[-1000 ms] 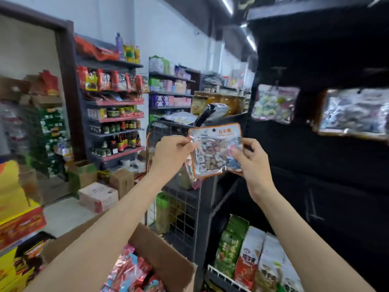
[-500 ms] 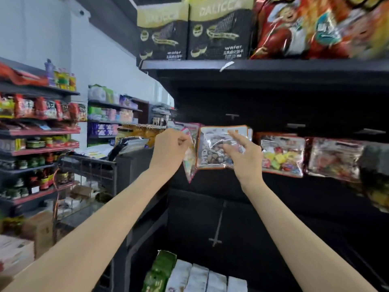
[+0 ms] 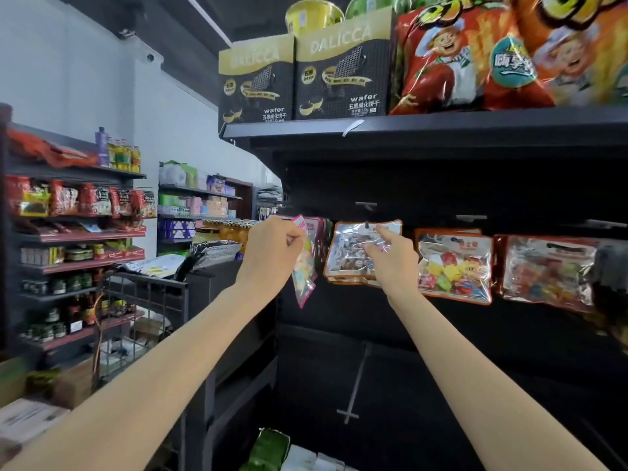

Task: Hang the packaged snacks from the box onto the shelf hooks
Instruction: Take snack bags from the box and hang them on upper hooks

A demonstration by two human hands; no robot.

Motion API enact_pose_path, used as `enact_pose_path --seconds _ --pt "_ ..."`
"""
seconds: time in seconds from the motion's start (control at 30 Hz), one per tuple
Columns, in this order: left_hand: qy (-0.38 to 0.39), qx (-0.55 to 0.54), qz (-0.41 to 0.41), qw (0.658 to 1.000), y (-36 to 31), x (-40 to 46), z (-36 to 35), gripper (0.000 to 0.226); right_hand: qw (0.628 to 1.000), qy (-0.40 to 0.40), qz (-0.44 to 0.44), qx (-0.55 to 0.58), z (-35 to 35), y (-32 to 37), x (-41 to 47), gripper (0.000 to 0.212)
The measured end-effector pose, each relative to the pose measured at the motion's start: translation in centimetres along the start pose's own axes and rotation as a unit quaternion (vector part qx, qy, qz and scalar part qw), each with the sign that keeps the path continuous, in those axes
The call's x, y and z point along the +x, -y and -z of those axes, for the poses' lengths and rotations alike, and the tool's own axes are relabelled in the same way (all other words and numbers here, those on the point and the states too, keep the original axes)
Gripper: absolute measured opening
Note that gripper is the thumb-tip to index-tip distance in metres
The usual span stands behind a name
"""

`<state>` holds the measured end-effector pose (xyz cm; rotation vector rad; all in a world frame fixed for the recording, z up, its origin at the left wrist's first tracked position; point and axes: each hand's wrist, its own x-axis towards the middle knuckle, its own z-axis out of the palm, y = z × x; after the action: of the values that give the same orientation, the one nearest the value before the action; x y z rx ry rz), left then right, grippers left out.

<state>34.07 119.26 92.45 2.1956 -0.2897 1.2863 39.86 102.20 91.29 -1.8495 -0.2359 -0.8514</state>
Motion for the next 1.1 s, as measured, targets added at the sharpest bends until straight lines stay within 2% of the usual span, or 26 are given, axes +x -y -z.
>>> enact_pose_path --seconds 0.17,0.33,0.57,0.77,0.87,0.93,0.97,1.03,1.1 --pt "-0.001 0.0 -0.009 1.0 0.0 0.0 0.3 0.019 0.992 0.022 0.032 -0.118 -1.1 -1.0 0.6 0.062" --pt "-0.003 0.016 -0.017 1.0 0.2 0.1 0.3 0.019 0.975 0.003 0.049 -0.216 -2.2 -2.9 1.5 0.064" --pt "0.005 0.023 -0.035 0.999 0.6 0.2 0.7 0.021 0.941 0.026 -0.015 -0.338 -3.6 -2.6 3.6 0.054" --pt "0.026 0.016 -0.046 0.998 1.3 0.4 0.8 0.019 0.917 -0.053 0.062 -0.392 -4.0 -2.6 2.6 0.042" --pt "0.031 0.008 -0.047 0.998 1.8 0.5 0.7 0.018 0.919 -0.123 0.141 -0.348 -4.2 -2.9 0.9 0.028" --pt "0.046 -0.011 -0.045 0.998 2.4 0.6 0.6 0.017 0.941 -0.114 0.21 -0.24 -4.3 -2.3 -0.3 0.019" --pt "0.06 -0.028 -0.044 0.997 2.7 0.6 0.7 0.016 0.959 -0.065 0.223 -0.162 -4.4 -1.7 -0.8 0.018" --pt "0.087 -0.074 -0.036 0.993 3.3 0.7 0.9 0.016 0.98 0.077 0.185 -0.004 -4.3 0.1 -1.7 0.027" --pt "0.093 -0.131 -0.013 0.987 3.9 0.7 1.3 0.013 0.967 0.202 0.117 0.105 -4.3 1.5 -2.2 0.045"
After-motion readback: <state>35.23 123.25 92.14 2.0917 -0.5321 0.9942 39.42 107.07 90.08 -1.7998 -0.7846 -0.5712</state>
